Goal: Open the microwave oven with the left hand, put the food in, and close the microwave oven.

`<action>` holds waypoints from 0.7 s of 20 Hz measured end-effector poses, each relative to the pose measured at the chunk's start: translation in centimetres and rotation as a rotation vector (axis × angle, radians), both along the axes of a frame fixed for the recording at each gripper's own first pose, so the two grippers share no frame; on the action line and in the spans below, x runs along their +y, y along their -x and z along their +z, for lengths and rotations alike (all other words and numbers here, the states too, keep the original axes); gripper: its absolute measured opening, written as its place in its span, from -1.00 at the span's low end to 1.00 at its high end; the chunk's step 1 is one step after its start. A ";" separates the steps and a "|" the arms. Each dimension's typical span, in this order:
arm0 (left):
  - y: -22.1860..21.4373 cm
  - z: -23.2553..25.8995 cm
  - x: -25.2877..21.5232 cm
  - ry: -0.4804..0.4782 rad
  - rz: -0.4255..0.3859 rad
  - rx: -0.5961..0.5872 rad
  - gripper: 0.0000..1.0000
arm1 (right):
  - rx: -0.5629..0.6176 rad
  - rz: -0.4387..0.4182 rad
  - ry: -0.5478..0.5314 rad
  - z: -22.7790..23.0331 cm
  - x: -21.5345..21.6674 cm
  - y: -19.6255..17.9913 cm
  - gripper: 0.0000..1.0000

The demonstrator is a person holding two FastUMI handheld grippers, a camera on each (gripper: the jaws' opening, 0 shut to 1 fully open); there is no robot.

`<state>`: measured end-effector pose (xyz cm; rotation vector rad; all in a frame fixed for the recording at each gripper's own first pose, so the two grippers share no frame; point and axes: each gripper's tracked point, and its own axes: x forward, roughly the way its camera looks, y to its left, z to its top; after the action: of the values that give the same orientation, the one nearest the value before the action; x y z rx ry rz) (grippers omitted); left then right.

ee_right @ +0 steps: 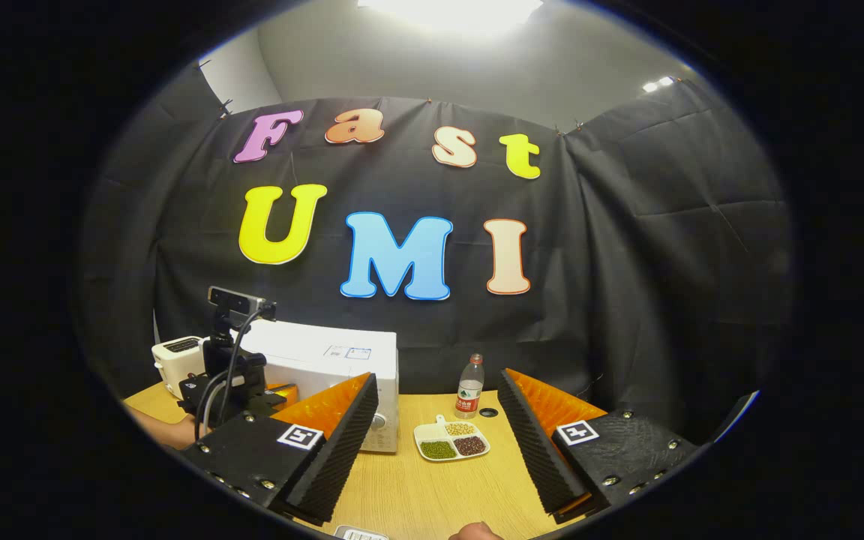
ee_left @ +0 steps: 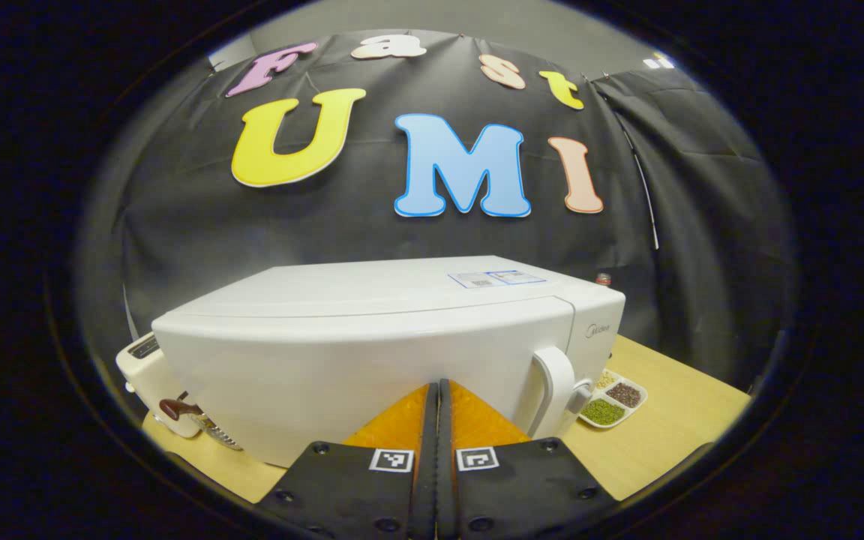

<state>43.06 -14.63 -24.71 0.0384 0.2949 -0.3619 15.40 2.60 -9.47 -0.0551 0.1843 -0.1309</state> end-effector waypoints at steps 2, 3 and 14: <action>1.0 2.2 -0.8 0.033 -0.020 -0.039 -0.86 | -0.006 0.003 -0.014 0.2 -0.1 0.4 0.94; 1.6 3.4 -1.0 0.041 -0.023 -0.061 -0.81 | -0.016 0.008 -0.021 0.6 -0.1 0.5 0.94; 14.6 14.6 2.8 0.049 0.079 -0.205 -0.82 | -0.067 0.143 -0.076 3.2 -1.9 4.9 0.94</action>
<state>28.42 -11.85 -10.10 0.0151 0.0839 -0.2836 10.46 0.72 -6.30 0.0117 0.1179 0.0174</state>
